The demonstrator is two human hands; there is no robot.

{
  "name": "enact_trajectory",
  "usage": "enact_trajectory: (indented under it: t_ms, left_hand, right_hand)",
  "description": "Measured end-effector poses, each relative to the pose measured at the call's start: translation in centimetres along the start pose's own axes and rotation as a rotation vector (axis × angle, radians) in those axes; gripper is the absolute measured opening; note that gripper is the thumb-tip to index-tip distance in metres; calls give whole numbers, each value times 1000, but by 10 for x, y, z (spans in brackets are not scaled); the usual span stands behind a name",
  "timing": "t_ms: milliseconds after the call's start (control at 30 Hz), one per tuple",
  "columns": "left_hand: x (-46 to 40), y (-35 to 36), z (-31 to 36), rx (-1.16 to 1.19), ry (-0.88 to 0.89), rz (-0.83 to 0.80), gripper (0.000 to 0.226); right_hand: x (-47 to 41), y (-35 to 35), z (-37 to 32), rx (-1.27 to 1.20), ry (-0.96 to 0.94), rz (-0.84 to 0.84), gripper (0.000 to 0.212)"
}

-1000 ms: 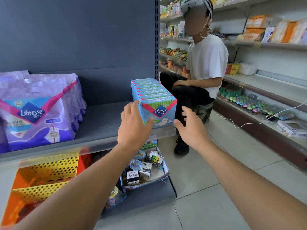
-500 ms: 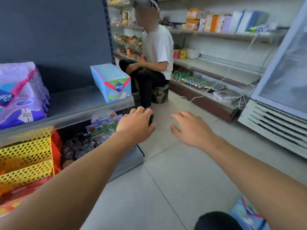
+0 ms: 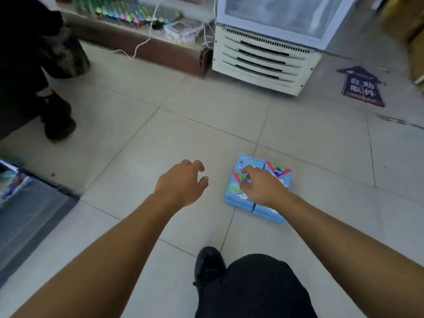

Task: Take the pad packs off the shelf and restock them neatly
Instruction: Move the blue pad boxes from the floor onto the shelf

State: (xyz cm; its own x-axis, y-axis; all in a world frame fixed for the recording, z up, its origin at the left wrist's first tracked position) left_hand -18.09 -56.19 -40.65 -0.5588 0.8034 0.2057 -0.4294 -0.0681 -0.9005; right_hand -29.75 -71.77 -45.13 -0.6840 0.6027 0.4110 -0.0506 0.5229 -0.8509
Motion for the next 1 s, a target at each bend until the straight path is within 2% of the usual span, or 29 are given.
enact_trajectory:
  t_ms: [233,433,533,700,900,1000]
  left_hand:
    - [-104,153,4,138,5,-216,44]
    - [-149,240,7,304,-17,-281,48]
    - [-162,268,3,452,-69,-261,40]
    - [-162,285,-14,620,-202,-205,24]
    - [-133,276,-60,829,-373,-144,33]
    - [-109,254,-79,919,-425,-99,40]
  right_hand:
    - [-67,86,106,-382,308,-59,50]
    - [-106,133,133,-378,344,20,54]
    - [-116,145,140,-455,396,54,53]
    - [-120,151,146,-630,494,144,52]
    - [-106,159,119,-849,497,157,53]
    - [-94,152,97,-880,444,146,43]
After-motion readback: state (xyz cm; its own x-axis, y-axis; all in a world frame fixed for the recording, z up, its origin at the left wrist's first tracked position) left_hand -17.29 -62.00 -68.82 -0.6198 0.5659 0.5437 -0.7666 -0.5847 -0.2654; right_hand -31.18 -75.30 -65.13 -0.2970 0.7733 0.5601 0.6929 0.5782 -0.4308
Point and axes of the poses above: each hand's wrist, its own x-axis away from the middle knuckle, its own y-axis out of the palm, z = x × y, the point moved 10 cm from there along -x, towards the middle knuckle, and after that the axes turned 8 degrees about y, right-handed, at the moved point
